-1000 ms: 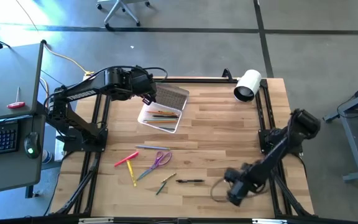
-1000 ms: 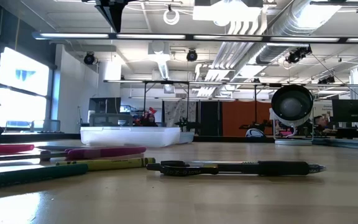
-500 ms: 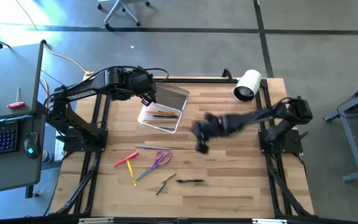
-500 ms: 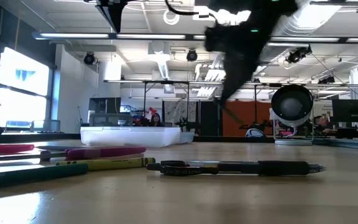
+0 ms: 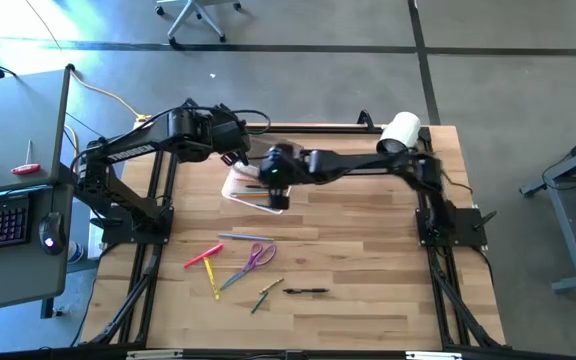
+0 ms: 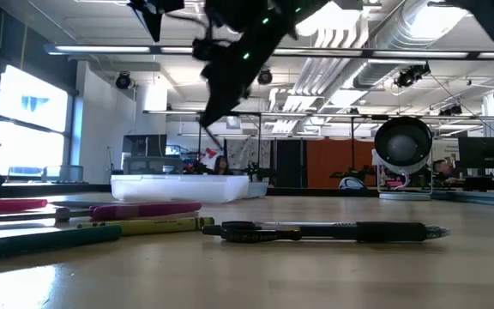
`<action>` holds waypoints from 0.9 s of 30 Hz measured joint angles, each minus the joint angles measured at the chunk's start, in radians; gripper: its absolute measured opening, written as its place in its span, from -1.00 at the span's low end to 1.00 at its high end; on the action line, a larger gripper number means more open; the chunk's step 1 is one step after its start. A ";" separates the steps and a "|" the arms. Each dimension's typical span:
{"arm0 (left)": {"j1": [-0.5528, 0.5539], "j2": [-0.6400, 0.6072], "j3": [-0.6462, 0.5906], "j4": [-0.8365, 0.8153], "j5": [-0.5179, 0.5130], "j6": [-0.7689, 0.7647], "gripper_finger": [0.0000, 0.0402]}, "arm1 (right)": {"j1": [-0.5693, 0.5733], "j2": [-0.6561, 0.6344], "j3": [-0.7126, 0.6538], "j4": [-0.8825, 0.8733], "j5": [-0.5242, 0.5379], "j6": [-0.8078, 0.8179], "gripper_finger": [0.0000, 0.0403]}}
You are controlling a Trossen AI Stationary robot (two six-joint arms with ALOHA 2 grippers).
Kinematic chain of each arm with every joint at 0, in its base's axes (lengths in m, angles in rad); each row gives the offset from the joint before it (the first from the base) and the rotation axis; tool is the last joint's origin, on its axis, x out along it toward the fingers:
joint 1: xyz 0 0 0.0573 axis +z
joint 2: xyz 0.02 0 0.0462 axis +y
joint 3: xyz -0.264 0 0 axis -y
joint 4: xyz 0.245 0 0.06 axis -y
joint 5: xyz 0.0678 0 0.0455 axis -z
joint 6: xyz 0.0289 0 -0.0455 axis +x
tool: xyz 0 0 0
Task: Pick & place school supplies into a supply box
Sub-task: Put the green crayon into the black supply box, then put the blue pencil into the black supply box
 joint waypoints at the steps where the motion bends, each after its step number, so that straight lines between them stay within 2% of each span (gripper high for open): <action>1: 0.000 0.000 0.000 0.000 0.003 -0.016 -0.77 | 0.000 0.039 0.033 -0.009 -0.001 -0.009 -0.99; 4: 0.000 0.000 0.000 0.000 0.040 -0.032 -0.77 | -0.001 0.146 0.126 -0.055 0.012 -0.038 -0.99; 8: -0.001 0.001 0.000 0.000 0.138 -0.028 -0.77 | -0.001 0.254 0.248 -0.164 0.077 -0.060 -0.99; 12: -0.002 0.011 -0.002 0.001 0.238 -0.037 -0.77 | -0.002 0.318 0.301 -0.250 0.056 -0.061 -0.95; 17: -0.001 0.009 -0.002 0.001 0.243 -0.060 -0.77 | -0.002 0.326 0.302 -0.268 0.013 -0.070 -0.83; 20: -0.001 0.010 -0.002 0.000 0.248 -0.102 -0.77 | -0.002 0.327 0.299 -0.272 0.033 -0.103 -0.71; 23: -0.002 0.010 -0.002 0.001 0.315 -0.142 -0.77 | 0.002 0.317 0.299 -0.278 0.076 -0.119 -0.60; 27: -0.019 0.008 -0.041 0.001 0.454 -0.176 -0.77 | 0.015 0.272 0.299 -0.304 0.095 -0.137 -0.49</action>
